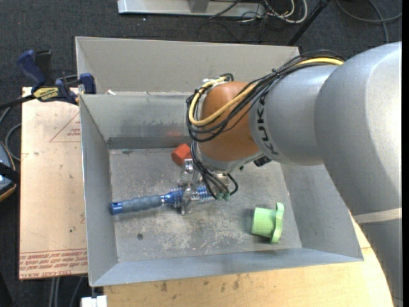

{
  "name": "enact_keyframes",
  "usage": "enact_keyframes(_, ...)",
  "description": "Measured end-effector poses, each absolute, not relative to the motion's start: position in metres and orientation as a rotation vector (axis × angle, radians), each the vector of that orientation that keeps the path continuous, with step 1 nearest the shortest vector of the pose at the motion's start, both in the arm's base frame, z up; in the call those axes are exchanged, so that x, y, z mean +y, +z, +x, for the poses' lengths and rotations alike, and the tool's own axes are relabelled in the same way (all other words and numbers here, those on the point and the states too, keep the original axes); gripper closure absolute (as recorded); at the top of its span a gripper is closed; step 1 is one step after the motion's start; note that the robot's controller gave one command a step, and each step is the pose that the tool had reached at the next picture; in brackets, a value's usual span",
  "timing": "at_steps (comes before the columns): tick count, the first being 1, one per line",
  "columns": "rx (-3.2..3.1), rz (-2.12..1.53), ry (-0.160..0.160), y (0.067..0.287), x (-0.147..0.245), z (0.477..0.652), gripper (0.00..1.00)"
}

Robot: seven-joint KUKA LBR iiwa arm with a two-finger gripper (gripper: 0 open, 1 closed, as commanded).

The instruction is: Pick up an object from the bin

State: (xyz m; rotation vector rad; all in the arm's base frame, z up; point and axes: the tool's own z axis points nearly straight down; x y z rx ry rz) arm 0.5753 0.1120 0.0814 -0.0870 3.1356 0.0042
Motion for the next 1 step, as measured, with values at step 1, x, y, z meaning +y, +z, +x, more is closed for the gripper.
enact_keyframes(1,3.132,-0.085,0.003,0.1615,0.1124,0.5773,1.0)
